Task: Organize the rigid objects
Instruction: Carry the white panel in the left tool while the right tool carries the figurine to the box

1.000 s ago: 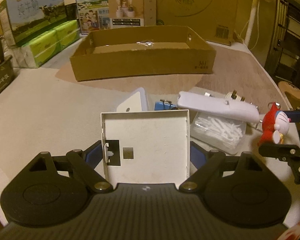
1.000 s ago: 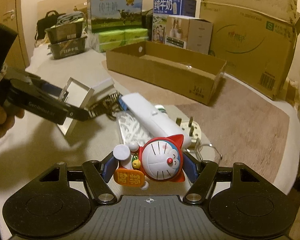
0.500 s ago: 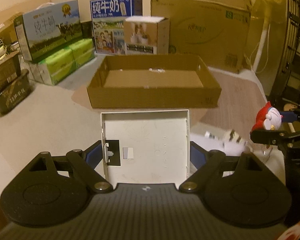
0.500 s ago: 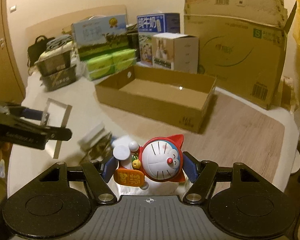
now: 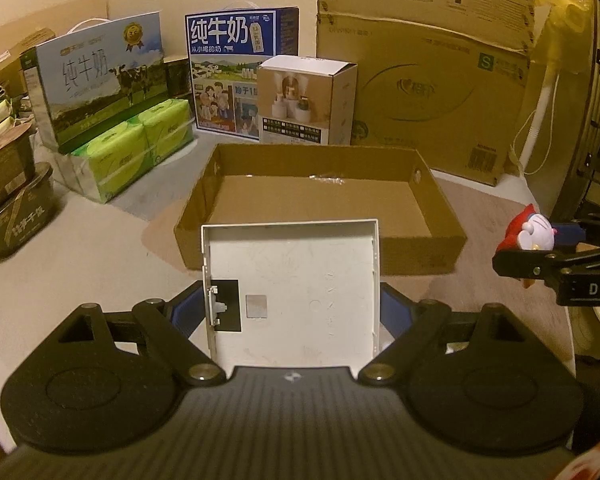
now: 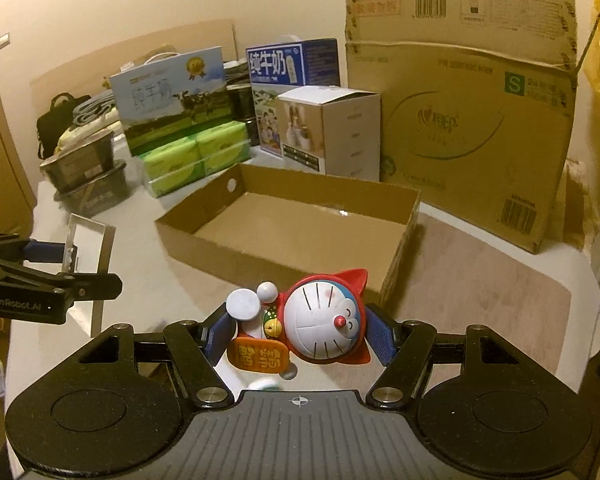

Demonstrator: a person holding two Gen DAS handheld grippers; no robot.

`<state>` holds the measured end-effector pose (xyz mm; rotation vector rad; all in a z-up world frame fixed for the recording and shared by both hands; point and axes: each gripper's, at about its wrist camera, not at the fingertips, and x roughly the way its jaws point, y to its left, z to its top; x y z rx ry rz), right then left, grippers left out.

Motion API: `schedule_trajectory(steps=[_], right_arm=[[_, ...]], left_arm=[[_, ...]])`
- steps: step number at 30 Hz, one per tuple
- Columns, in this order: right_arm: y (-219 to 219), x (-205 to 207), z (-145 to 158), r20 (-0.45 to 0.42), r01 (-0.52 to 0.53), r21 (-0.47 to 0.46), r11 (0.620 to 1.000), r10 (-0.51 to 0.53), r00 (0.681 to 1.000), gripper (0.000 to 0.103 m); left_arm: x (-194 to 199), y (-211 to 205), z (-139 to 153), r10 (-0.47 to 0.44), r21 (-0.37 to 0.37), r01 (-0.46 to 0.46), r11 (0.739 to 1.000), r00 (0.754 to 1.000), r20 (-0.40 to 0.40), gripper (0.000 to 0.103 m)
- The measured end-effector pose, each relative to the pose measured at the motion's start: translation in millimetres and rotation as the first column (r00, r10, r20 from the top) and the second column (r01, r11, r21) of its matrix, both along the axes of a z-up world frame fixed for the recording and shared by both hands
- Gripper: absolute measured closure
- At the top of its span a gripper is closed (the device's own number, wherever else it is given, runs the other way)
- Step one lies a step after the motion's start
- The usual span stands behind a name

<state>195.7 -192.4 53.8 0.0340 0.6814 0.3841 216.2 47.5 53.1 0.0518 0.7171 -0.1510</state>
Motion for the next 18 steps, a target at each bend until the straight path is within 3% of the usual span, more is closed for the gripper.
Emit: schedule_trajectory(steps=[18], right_arm=[[-1, 124, -19, -0.042, 0.015, 0.000, 1.000, -0.015, 0.999, 0.034]], left_arm=[[108, -8, -2, -0.051, 0.011, 0.051, 0.999, 0.999, 0.004, 0.016]])
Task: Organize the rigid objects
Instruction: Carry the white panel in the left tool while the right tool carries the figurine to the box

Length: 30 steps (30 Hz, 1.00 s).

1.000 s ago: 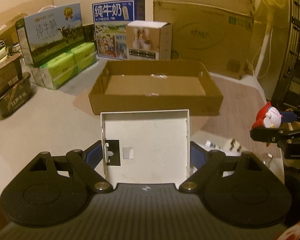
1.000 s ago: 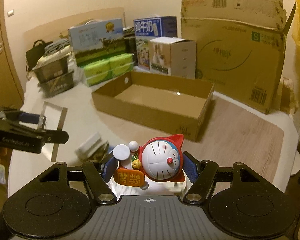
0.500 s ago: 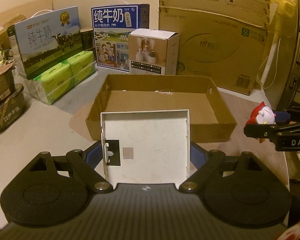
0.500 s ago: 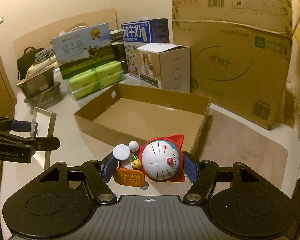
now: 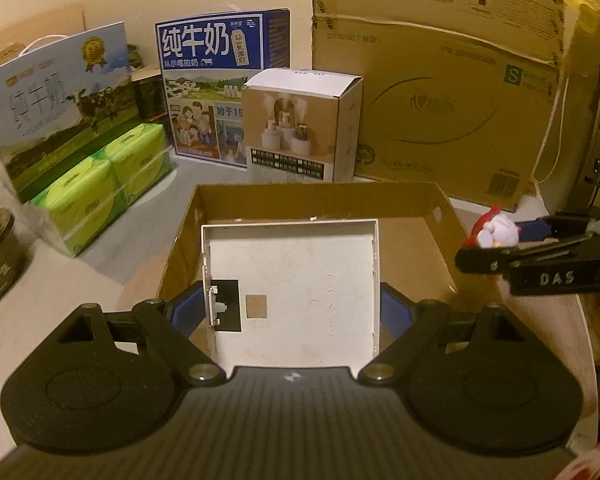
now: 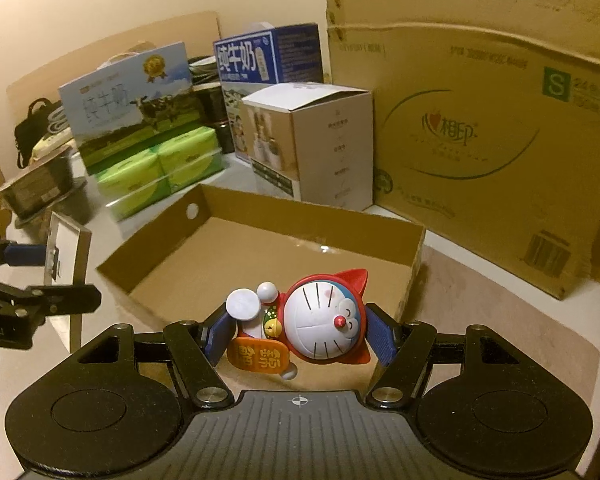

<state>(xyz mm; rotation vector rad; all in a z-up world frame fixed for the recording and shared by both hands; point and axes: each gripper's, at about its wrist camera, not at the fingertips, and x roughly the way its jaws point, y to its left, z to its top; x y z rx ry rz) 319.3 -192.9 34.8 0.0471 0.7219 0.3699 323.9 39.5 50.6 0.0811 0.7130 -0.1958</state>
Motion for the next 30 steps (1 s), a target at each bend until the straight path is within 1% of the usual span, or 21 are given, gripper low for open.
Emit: schedule_trajectory(steps=[5, 9, 17, 19, 24, 26, 30], right_arm=[[6, 29, -12, -0.038, -0.017, -0.004, 1.000, 0.017, 0.999, 0.034], [10, 43, -26, -0.066, -0.016, -0.011, 1.000, 0.015, 0.998, 0.034], [9, 58, -47, -0.100, 0.000, -0.011, 1.000, -0.001, 0.995, 0.034], [9, 60, -50, -0.104, 0.005, -0.009, 1.000, -0.006, 0.995, 0.034], [5, 63, -50, -0.098, 0.011, 0.015, 1.000, -0.009, 0.995, 0.033], [4, 59, -47, -0.081, 0.016, 0.013, 1.000, -0.015, 0.997, 0.028], [-4, 47, -39, -0.057, 0.027, 0.024, 0.999, -0.025, 0.998, 0.024]], left_arm=[[34, -2, -9, 0.005, -0.008, -0.005, 1.000, 1.000, -0.018, 0.016], [56, -1, -21, 0.009, -0.014, -0.009, 1.000, 0.999, -0.039, 0.016], [79, -4, -42, 0.011, 0.002, -0.011, 1.000, 0.998, -0.064, 0.016], [80, -5, -45, 0.020, 0.012, -0.019, 1.000, 0.998, -0.065, 0.015], [73, 1, -42, 0.037, -0.001, -0.038, 0.999, 0.998, -0.055, 0.013], [66, 4, -38, 0.043, -0.009, -0.043, 0.999, 0.998, -0.049, 0.013], [44, 9, -30, 0.064, -0.027, -0.065, 0.998, 0.997, -0.032, 0.013]])
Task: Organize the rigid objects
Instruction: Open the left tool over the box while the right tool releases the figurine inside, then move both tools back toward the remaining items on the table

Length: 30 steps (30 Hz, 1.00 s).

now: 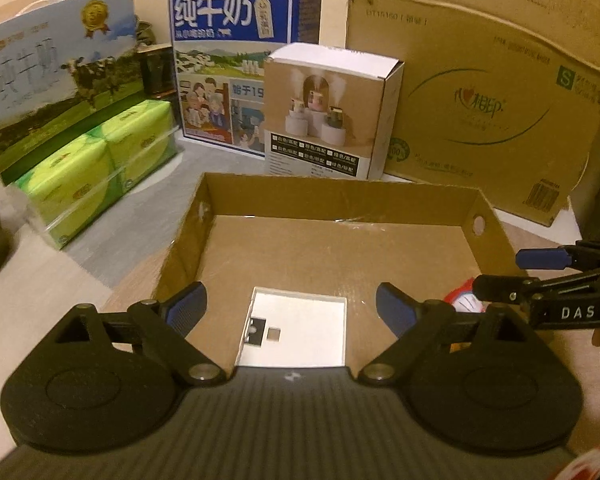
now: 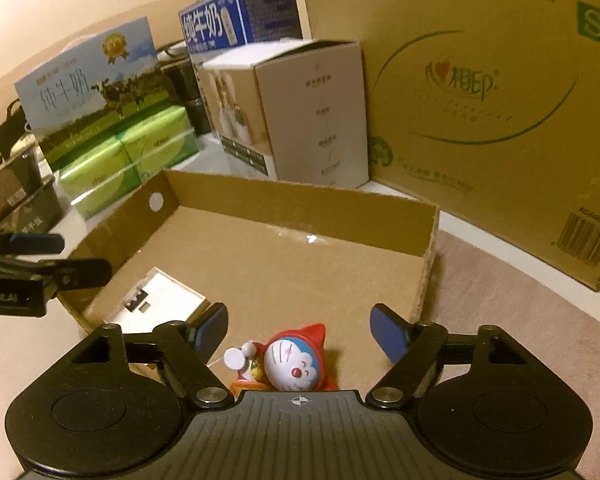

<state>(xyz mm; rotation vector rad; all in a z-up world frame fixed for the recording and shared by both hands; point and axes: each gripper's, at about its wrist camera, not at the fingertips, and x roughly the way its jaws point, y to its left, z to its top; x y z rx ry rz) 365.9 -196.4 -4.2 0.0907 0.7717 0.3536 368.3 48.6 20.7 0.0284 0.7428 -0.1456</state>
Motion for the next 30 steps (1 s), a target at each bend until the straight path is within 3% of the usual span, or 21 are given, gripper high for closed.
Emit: schedule_trajectory(steps=[10, 16, 30], right_arm=[[-18, -71, 35, 0.055, 0.038, 0.038, 0.999, -0.041, 0.998, 0.022], [-19, -130, 49, 0.083, 0.008, 0.044, 0.999, -0.011, 0.996, 0.022], [-30, -231, 39, 0.100, -0.057, 0.025, 0.998, 0.054, 0.993, 0.022]], left_arm=[[-81, 4, 18, 0.059, -0.045, -0.057, 0.997, 0.998, 0.032, 0.013], [-137, 5, 26, 0.102, -0.054, -0.099, 0.994, 0.993, 0.057, 0.013], [-229, 5, 9, 0.155, -0.062, -0.152, 0.986, 0.987, 0.041, 0.013]])
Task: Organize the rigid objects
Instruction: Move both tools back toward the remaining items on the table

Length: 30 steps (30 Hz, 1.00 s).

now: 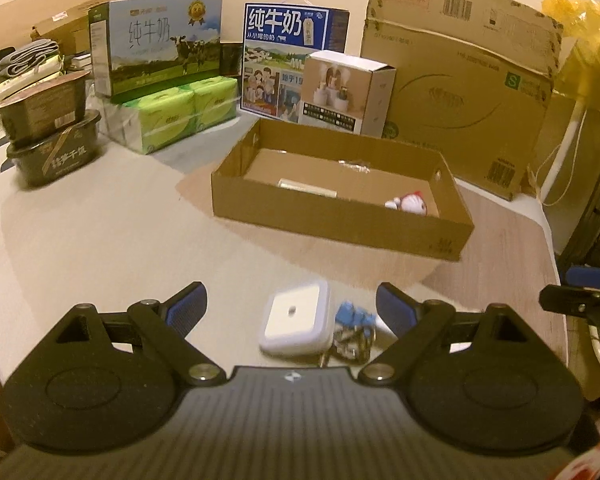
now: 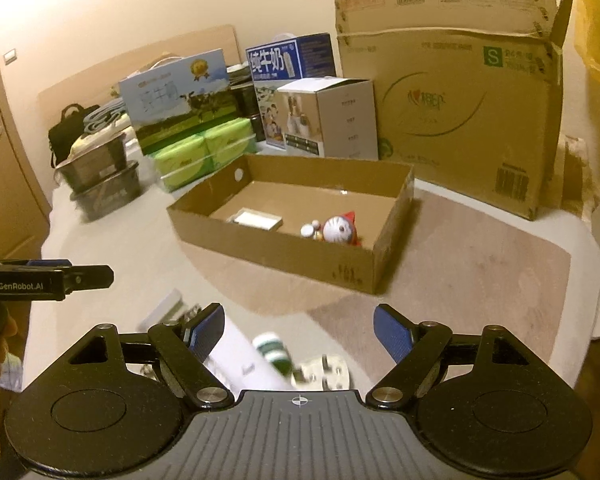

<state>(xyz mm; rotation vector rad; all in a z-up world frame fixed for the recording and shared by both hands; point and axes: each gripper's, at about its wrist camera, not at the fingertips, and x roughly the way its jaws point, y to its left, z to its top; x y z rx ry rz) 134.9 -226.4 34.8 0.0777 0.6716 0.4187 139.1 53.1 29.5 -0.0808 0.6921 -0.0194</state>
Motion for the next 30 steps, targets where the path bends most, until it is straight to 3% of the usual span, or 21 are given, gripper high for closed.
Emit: schedule_trajectory(steps=[13, 24, 30], right_arm=[[-22, -55, -51, 0.003, -0.056, -0.147, 0.988, 0.057, 0.998, 0.022], [-20, -51, -87, 0.022, -0.118, -0.179, 0.977, 0.124, 0.992, 0.022], [-12, -41, -101, -0.001, -0.143, -0.211, 0.967, 0.147, 0.989, 0.034]], left_arm=[[-35, -11, -29, -0.013, 0.016, 0.014, 1.000, 0.999, -0.040, 0.013], [-36, -19, -46, -0.027, 0.025, 0.029, 0.999, 0.997, -0.072, 0.014], [-31, -25, -53, -0.040, 0.031, 0.043, 0.999, 0.995, -0.091, 0.014]])
